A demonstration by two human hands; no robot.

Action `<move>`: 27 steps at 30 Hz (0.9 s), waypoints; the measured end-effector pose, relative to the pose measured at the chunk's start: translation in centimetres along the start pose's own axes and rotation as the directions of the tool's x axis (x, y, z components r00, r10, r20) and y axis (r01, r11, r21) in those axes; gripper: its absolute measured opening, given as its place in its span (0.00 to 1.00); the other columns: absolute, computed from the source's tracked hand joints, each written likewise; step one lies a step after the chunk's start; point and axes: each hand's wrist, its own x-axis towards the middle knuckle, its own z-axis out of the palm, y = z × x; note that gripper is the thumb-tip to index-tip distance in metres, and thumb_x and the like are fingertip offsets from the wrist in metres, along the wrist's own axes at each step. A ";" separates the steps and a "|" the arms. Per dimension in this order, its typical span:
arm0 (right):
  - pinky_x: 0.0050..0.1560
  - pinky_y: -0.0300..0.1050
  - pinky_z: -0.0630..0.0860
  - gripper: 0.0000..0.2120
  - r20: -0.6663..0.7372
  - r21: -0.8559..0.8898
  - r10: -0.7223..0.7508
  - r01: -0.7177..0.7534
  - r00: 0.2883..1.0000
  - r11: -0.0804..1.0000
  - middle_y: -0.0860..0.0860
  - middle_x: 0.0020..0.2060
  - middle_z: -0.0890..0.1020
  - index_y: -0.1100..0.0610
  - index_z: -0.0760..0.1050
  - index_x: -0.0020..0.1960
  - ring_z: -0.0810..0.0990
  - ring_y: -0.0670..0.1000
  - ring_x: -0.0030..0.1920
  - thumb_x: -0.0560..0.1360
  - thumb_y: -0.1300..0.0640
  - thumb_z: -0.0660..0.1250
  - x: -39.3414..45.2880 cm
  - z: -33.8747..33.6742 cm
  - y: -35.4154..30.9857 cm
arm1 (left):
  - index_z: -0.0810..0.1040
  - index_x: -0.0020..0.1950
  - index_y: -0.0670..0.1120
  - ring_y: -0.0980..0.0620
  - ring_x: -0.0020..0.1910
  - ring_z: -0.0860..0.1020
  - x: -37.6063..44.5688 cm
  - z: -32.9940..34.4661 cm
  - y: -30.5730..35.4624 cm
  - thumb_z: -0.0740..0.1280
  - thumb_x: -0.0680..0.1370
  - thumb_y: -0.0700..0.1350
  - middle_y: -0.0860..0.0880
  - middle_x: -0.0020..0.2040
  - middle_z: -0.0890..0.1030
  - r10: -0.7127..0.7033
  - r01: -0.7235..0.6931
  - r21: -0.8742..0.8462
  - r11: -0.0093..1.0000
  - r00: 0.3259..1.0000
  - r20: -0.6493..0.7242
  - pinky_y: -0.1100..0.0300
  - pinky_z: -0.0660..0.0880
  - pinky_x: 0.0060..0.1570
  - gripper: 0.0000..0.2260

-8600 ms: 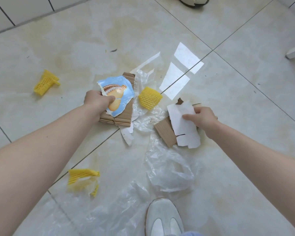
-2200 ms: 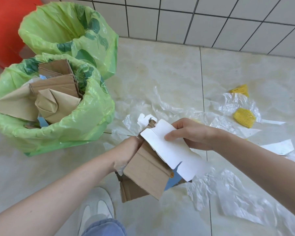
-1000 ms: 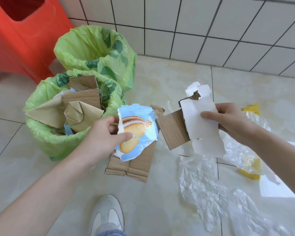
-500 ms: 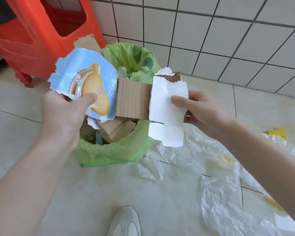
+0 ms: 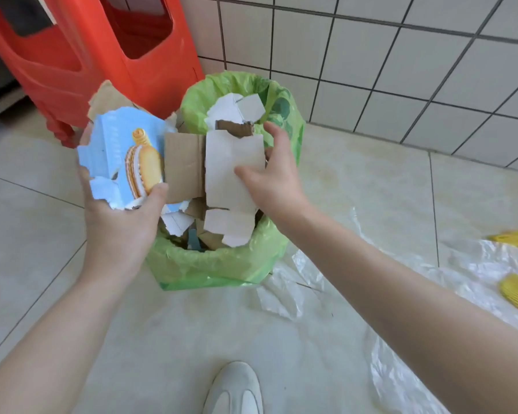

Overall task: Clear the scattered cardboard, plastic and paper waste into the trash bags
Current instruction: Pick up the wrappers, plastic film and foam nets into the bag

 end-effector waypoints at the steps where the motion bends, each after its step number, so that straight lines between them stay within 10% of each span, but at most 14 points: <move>1: 0.50 0.45 0.77 0.32 -0.035 -0.035 -0.037 0.036 0.999 0.999 0.44 0.48 0.74 0.48 0.59 0.71 0.76 0.43 0.46 0.72 0.63 0.66 0.1 0.2 0.0 | 0.69 0.67 0.52 0.64 0.53 0.77 -0.2 -0.1 -0.3 0.72 0.73 0.45 0.59 0.58 0.78 0.005 -0.006 0.025 1.000 1.000 0.022 0.76 0.70 0.53 0.25; 7: 0.36 0.28 0.66 0.11 0.043 -0.268 -0.221 0.224 0.974 0.937 0.40 0.35 0.70 0.52 0.68 0.49 0.70 0.40 0.36 0.73 0.62 0.67 -1.0 1.2 1.9 | 0.75 0.49 0.44 0.45 0.47 0.78 -1.8 0.7 -2.4 0.71 0.73 0.47 0.49 0.43 0.79 -0.078 0.042 0.235 0.971 0.987 0.144 0.60 0.71 0.46 0.10; 12: 0.28 0.43 0.68 0.19 0.194 -0.432 -0.066 0.146 0.979 0.890 0.48 0.35 0.72 0.54 0.67 0.58 0.72 0.50 0.35 0.69 0.59 0.66 0.1 -0.3 0.5 | 0.75 0.48 0.40 0.40 0.46 0.77 -1.3 0.2 -1.8 0.71 0.73 0.49 0.41 0.44 0.79 -0.066 -0.009 0.276 0.961 0.963 0.261 0.51 0.73 0.46 0.14; 16: 0.43 0.53 0.81 0.26 0.257 -0.374 0.001 0.099 0.966 0.922 0.53 0.50 0.78 0.49 0.64 0.64 0.81 0.54 0.46 0.69 0.53 0.70 0.4 -1.3 -0.7 | 0.71 0.37 0.46 0.51 0.34 0.70 -0.6 -0.7 0.5 0.69 0.67 0.63 0.51 0.33 0.71 0.019 -0.109 0.164 0.981 0.883 0.469 0.59 0.69 0.39 0.20; 22: 0.48 0.54 0.80 0.20 0.269 -0.365 0.024 0.079 0.963 0.928 0.52 0.49 0.78 0.52 0.69 0.61 0.80 0.54 0.49 0.71 0.52 0.68 0.6 -1.9 -0.8 | 0.76 0.58 0.52 0.67 0.47 0.77 -0.5 -0.8 1.9 0.69 0.72 0.59 0.66 0.46 0.79 0.076 -0.088 0.023 0.996 0.941 0.331 0.74 0.70 0.51 0.19; 27: 0.40 0.58 0.81 0.17 0.229 -0.335 -0.006 0.084 0.973 0.939 0.55 0.51 0.78 0.53 0.69 0.57 0.80 0.58 0.47 0.70 0.60 0.67 0.9 -2.5 -1.0 | 0.55 0.76 0.52 0.73 0.65 0.65 -0.8 -0.3 2.0 0.62 0.80 0.38 0.70 0.68 0.63 0.270 -0.265 -0.053 0.963 0.929 0.253 0.77 0.61 0.63 0.28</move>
